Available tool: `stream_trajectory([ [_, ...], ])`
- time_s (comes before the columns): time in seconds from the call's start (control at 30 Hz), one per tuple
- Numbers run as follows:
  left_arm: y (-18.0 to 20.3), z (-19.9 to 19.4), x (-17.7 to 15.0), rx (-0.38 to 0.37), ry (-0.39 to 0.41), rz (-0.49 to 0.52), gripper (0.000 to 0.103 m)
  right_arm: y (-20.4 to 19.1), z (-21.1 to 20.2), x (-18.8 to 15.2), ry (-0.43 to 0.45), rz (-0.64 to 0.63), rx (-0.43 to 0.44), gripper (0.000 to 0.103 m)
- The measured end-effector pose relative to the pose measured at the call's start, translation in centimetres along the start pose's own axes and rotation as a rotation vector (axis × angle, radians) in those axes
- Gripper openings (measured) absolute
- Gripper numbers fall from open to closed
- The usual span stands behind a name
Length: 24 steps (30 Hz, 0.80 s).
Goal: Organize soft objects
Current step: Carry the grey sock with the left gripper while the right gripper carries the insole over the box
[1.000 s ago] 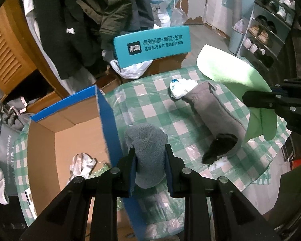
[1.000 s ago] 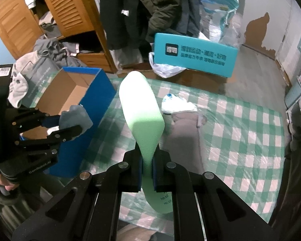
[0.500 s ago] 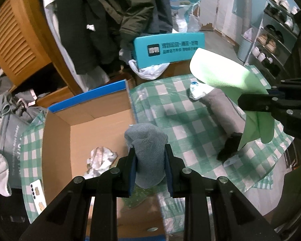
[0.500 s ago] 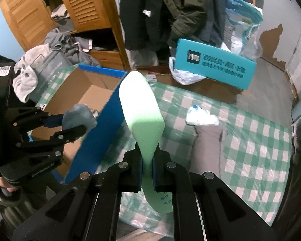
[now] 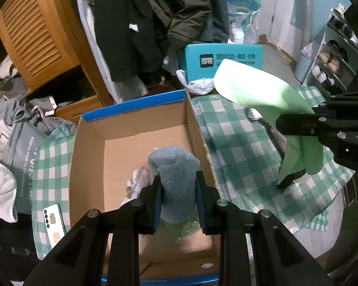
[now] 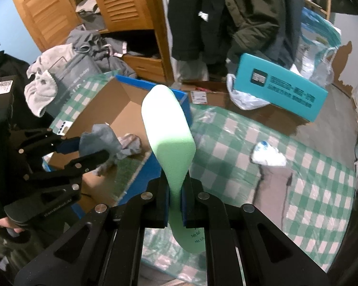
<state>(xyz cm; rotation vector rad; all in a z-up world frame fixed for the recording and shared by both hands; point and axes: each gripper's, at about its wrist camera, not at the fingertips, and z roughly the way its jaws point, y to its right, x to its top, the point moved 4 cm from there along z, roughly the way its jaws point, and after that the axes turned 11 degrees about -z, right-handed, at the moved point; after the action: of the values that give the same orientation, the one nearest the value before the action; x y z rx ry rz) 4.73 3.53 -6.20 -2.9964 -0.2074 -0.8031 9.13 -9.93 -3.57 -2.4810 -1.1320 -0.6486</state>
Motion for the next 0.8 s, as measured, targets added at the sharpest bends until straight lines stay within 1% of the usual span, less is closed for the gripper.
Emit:
stream_trajectory([
  [0.27,-2.9,0.4,-0.4,0.024,-0.01,-0.041,0.025,-2.6,1.6,2.0,-0.012,-0.034,0.036,0.008],
  [0.53,-5.0,0.9,-0.8,0.036,-0.021,-0.071,0.025,-4.9,3.1,3.7,-0.023,-0.058,0.068,0.008],
  [0.8,-7.2,1.5,-1.4,0.055,-0.041,-0.11,0.025,-6.7,5.2,4.6,-0.054,-0.072,0.093,0.008],
])
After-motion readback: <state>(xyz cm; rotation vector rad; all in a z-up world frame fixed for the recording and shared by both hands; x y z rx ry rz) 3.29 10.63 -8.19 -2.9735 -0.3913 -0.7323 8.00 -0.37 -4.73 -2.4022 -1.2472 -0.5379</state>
